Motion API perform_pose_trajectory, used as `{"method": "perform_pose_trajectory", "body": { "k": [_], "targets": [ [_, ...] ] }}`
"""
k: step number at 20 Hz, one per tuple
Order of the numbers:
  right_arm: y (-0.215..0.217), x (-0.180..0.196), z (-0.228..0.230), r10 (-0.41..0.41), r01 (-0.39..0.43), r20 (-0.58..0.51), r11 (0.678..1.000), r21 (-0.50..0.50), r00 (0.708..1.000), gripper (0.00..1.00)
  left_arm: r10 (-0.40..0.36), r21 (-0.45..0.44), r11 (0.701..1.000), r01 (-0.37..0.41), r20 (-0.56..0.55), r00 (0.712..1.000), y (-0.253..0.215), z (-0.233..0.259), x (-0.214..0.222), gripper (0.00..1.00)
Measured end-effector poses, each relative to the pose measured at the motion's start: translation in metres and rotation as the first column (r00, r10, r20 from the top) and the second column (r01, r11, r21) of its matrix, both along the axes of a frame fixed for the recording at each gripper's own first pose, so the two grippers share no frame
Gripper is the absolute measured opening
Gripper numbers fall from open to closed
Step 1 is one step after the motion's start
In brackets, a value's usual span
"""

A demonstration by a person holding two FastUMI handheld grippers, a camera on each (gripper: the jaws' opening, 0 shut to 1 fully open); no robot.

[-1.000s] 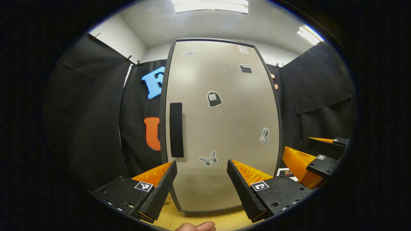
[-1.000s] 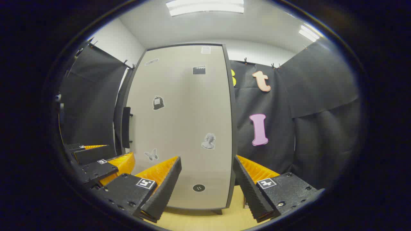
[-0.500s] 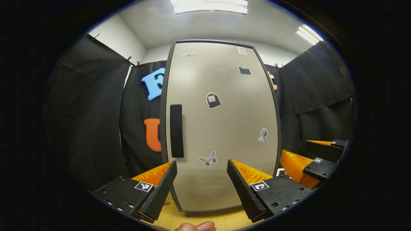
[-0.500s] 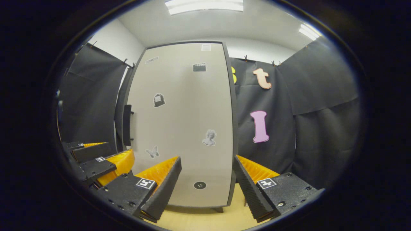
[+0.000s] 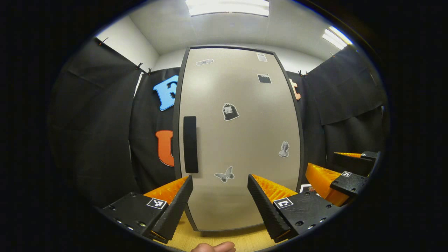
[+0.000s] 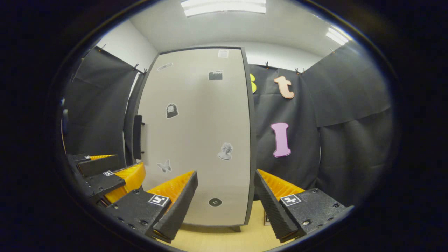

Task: Open the cabinet door with the right hand, grasp the bottle in the cabinet with the left hand and place it on the coaster, then close the cabinet door with the right hand.

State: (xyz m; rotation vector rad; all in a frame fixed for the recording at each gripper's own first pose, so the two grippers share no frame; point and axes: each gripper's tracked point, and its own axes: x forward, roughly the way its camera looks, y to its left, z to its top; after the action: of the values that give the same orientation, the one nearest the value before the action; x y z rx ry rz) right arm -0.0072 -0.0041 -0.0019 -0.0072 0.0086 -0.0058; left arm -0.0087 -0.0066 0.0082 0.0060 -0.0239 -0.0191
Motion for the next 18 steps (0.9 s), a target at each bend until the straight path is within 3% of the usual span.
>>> {"method": "perform_pose_trajectory", "body": {
  "k": [5,7,8,9,13,14,18],
  "targets": [
    [0.001,0.005,0.007,0.003,-0.004,0.023,1.000,0.010,1.000,1.00,0.002,0.003,1.000,-0.002,0.027,1.000,0.005,0.008,-0.002,0.95],
    [0.005,0.014,0.000,0.007,-0.008,-0.015,1.000,-0.017,1.000,1.00,0.010,0.003,1.000,-0.010,0.020,1.000,0.011,0.006,-0.002,0.95],
    [0.006,0.020,-0.003,0.010,-0.011,-0.030,1.000,-0.021,1.000,1.00,0.014,0.001,1.000,-0.014,0.020,1.000,0.015,0.007,-0.003,1.00],
    [0.009,0.025,-0.005,0.016,-0.017,-0.044,1.000,-0.022,0.999,1.00,0.022,0.001,1.000,-0.022,0.020,1.000,0.020,0.007,-0.004,0.95],
    [0.047,0.043,-0.004,0.129,-0.132,-0.050,0.989,-0.064,0.990,1.00,0.102,0.016,0.995,-0.102,0.008,0.995,0.056,0.005,-0.013,0.95],
    [0.059,0.047,-0.001,0.154,-0.156,-0.033,0.985,-0.080,0.988,1.00,0.129,0.021,0.991,-0.129,0.000,0.992,0.067,0.003,-0.015,1.00],
    [0.113,0.062,0.011,0.259,-0.257,0.011,0.961,-0.104,0.966,1.00,0.239,0.038,0.970,-0.238,-0.029,0.970,0.106,-0.005,-0.032,0.95]
  ]
}}
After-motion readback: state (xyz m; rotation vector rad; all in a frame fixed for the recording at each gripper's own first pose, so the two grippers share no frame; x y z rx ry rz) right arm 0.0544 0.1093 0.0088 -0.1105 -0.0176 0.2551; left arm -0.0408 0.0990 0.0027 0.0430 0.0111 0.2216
